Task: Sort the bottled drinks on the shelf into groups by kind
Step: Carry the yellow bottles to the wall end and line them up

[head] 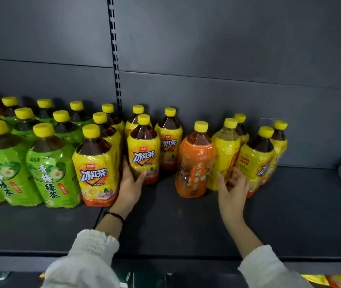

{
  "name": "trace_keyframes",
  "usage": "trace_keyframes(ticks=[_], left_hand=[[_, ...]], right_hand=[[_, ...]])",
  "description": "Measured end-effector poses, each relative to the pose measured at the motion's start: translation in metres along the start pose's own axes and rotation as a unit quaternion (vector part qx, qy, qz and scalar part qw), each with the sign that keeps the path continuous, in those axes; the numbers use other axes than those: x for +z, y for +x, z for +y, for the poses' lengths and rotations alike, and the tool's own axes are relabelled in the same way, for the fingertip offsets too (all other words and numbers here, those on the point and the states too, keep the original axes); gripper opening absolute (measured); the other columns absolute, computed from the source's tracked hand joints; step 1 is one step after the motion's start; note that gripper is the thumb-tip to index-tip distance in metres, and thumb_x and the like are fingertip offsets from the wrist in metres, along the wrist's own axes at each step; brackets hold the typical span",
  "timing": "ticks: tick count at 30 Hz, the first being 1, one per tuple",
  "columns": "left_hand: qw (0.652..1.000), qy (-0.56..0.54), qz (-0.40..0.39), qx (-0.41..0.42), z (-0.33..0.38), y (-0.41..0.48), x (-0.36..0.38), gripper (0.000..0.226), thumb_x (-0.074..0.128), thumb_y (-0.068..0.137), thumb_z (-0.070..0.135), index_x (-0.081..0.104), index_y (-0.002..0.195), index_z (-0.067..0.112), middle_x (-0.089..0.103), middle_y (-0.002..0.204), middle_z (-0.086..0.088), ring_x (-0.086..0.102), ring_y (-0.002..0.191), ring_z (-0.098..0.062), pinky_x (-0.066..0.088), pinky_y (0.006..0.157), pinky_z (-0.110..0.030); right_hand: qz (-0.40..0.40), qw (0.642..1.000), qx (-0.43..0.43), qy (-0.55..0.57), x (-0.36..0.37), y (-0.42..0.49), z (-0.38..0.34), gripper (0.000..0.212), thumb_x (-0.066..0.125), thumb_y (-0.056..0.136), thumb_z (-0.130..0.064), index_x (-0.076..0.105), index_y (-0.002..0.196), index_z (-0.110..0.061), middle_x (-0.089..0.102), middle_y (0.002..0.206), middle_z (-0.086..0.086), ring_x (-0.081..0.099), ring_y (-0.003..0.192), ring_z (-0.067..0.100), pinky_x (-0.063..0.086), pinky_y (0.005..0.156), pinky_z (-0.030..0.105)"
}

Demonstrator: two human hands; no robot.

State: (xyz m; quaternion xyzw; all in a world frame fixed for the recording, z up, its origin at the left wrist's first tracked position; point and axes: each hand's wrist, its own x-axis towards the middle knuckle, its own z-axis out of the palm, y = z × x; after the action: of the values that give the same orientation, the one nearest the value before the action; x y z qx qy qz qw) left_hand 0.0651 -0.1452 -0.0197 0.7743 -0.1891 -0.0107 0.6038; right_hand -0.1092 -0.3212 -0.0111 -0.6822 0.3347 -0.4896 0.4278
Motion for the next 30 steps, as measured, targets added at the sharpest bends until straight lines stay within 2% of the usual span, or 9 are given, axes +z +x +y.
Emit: trace_keyframes(ticks=[4, 7, 10, 14, 16, 22, 26, 27, 30], left_hand=[[1.0, -0.008, 0.003, -0.005, -0.001, 0.003, 0.002, 0.074, 0.059, 0.093, 0.017, 0.012, 0.149, 0.016, 0.03, 0.15, -0.005, 0.028, 0.139, -0.023, 0.019, 0.103, -0.024], [1.0, -0.021, -0.002, -0.011, -0.001, 0.003, 0.003, 0.072, 0.057, 0.093, 0.017, 0.013, 0.149, 0.015, 0.032, 0.148, -0.005, 0.029, 0.138, -0.022, 0.021, 0.103, -0.024], [1.0, -0.014, 0.002, -0.012, -0.001, 0.0, 0.004, 0.071, 0.057, 0.094, 0.02, 0.013, 0.15, 0.016, 0.026, 0.154, -0.007, 0.025, 0.141, -0.024, 0.02, 0.11, -0.029], [1.0, -0.012, 0.003, -0.015, -0.002, -0.003, 0.005, 0.071, 0.055, 0.095, 0.022, 0.012, 0.151, 0.019, 0.024, 0.156, -0.005, 0.023, 0.143, -0.025, 0.02, 0.114, -0.035], [1.0, -0.019, 0.005, -0.018, -0.002, -0.004, 0.005, 0.071, 0.055, 0.095, 0.022, 0.012, 0.152, 0.021, 0.026, 0.155, -0.005, 0.025, 0.142, -0.025, 0.023, 0.116, -0.037], [0.997, -0.025, 0.049, -0.05, -0.001, -0.022, 0.01, 0.065, 0.057, 0.094, 0.027, 0.026, 0.149, 0.015, 0.04, 0.147, -0.009, 0.037, 0.136, -0.026, 0.032, 0.111, -0.04], [0.995, -0.035, 0.079, -0.041, 0.005, -0.051, 0.012, 0.05, 0.062, 0.09, 0.027, 0.044, 0.134, 0.011, 0.051, 0.134, -0.009, 0.047, 0.125, -0.025, 0.041, 0.103, -0.039], [0.995, -0.065, 0.066, -0.029, 0.011, -0.061, 0.012, 0.042, 0.064, 0.089, 0.026, 0.05, 0.127, 0.013, 0.056, 0.127, -0.006, 0.052, 0.119, -0.022, 0.044, 0.099, -0.036], [0.984, -0.168, -0.053, 0.009, 0.036, -0.085, 0.009, 0.022, 0.063, 0.088, 0.022, 0.059, 0.11, 0.022, 0.065, 0.108, 0.006, 0.062, 0.102, -0.003, 0.047, 0.091, -0.026]], right_hand=[[0.09, 0.995, -0.03, -0.015, -0.025, 0.008, 0.005, 0.049, 0.068, 0.087, -0.017, 0.046, 0.13, -0.008, 0.042, 0.128, 0.012, 0.045, 0.109, 0.007, 0.049, 0.09, 0.029], [0.112, 0.993, -0.006, -0.042, -0.049, 0.029, 0.018, 0.071, 0.078, 0.078, -0.023, 0.039, 0.136, -0.008, 0.038, 0.13, 0.016, 0.041, 0.117, 0.018, 0.045, 0.099, 0.043], [0.027, 0.998, 0.038, -0.035, -0.061, 0.056, 0.026, 0.092, 0.079, 0.073, -0.039, 0.027, 0.146, -0.023, 0.036, 0.142, 0.006, 0.036, 0.134, 0.025, 0.037, 0.108, 0.053], [-0.03, 0.997, 0.063, 0.04, -0.061, 0.063, 0.026, 0.098, 0.079, 0.064, -0.051, 0.026, 0.144, -0.035, 0.038, 0.144, -0.005, 0.042, 0.132, 0.017, 0.04, 0.108, 0.049], [-0.022, 0.996, 0.074, 0.047, -0.064, 0.062, 0.027, 0.106, 0.082, 0.053, -0.059, 0.029, 0.142, -0.034, 0.04, 0.143, -0.002, 0.044, 0.13, 0.017, 0.043, 0.106, 0.049], [-0.048, 0.993, 0.072, -0.082, -0.072, 0.041, 0.018, 0.105, 0.087, 0.061, -0.043, 0.029, 0.144, -0.017, 0.026, 0.142, 0.006, 0.025, 0.137, 0.028, 0.033, 0.11, 0.053], [-0.086, 0.995, 0.039, -0.028, -0.07, 0.001, 0.003, 0.099, 0.087, 0.063, -0.035, 0.03, 0.141, -0.017, 0.024, 0.127, -0.005, 0.034, 0.122, 0.012, 0.037, 0.102, 0.032], [-0.1, 0.994, 0.03, -0.012, -0.068, -0.011, -0.003, 0.099, 0.086, 0.063, -0.04, 0.029, 0.141, -0.017, 0.022, 0.125, -0.006, 0.034, 0.118, 0.006, 0.036, 0.1, 0.027], [-0.155, 0.987, 0.006, 0.044, -0.057, -0.042, -0.017, 0.118, 0.062, 0.053, -0.084, 0.021, 0.145, -0.021, 0.022, 0.128, -0.007, 0.034, 0.107, -0.023, 0.032, 0.09, 0.001]])
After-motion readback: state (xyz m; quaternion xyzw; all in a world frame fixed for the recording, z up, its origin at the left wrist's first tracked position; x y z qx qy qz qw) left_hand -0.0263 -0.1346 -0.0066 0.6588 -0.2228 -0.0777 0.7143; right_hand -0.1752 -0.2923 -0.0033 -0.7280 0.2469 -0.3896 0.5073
